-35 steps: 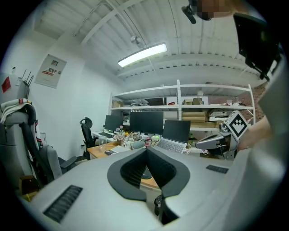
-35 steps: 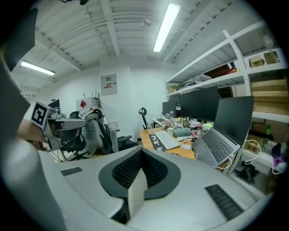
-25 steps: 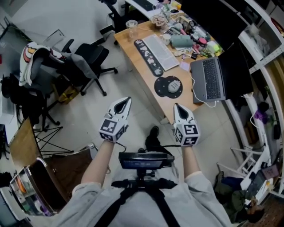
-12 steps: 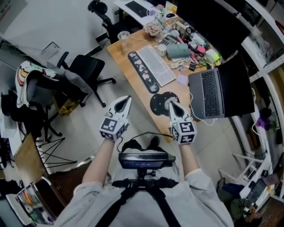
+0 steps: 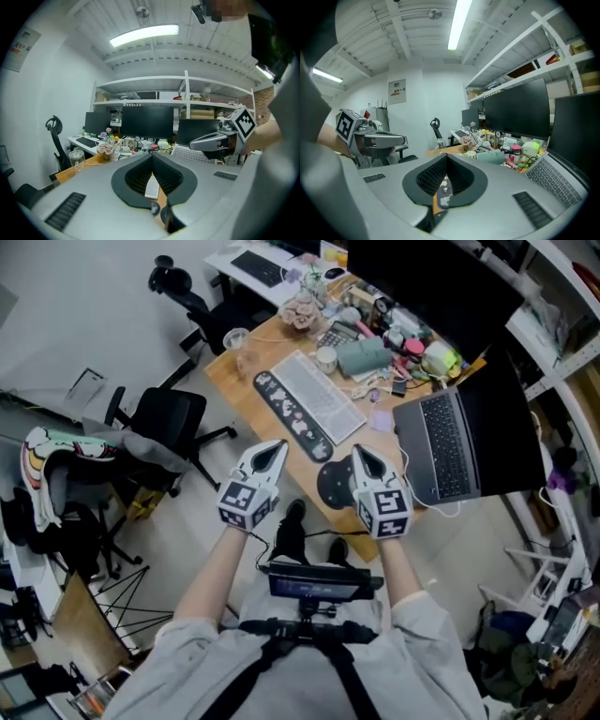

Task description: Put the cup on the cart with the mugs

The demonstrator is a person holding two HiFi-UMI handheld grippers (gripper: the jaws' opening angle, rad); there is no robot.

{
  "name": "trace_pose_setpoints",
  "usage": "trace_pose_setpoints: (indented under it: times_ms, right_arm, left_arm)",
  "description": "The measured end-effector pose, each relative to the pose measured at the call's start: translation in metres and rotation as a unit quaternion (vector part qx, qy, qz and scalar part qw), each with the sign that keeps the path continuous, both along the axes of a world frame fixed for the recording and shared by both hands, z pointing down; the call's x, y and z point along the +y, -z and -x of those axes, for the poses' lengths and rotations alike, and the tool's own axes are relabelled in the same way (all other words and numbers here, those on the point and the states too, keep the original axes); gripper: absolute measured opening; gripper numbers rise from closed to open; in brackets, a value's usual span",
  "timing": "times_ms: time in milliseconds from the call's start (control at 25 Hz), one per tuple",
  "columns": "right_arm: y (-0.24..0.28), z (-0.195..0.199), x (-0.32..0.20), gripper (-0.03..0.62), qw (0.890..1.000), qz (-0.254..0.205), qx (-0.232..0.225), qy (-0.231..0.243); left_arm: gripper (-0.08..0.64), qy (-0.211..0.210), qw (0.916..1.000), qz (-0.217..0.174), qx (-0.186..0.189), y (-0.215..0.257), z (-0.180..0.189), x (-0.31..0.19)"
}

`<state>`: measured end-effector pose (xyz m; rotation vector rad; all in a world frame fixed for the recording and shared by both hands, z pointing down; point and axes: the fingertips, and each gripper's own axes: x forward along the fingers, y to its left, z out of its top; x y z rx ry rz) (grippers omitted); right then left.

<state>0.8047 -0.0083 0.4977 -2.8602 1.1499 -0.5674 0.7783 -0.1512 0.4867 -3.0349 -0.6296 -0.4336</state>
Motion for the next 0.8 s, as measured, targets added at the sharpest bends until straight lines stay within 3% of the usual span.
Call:
trace_pose_setpoints:
  times_ms: [320,560,680,800]
  right_arm:
    - [-0.021,-0.077,-0.031,0.009,0.998,0.023,0.000,-0.052]
    - [-0.044,-0.135,-0.051,0.009,0.996,0.034,-0.010,-0.085]
    - [-0.060,-0.156,-0.060,0.009,0.994,0.040,-0.025,-0.093]
    - [-0.078,-0.179,-0.061,0.009,0.993,0.049,-0.040,-0.103]
  left_arm:
    - [0.006,-0.069,0.9974,-0.012,-0.019,-0.022,-0.118,-0.026]
    - [0.012,-0.141,0.9875,-0.051,-0.051,-0.054,-0.199,-0.026]
    - [0.115,-0.172,0.9796,-0.073,-0.075,-0.076,-0.236,-0.021]
    - [0.163,-0.201,0.9698,-0.100,-0.096,-0.097,-0.270,-0.015]
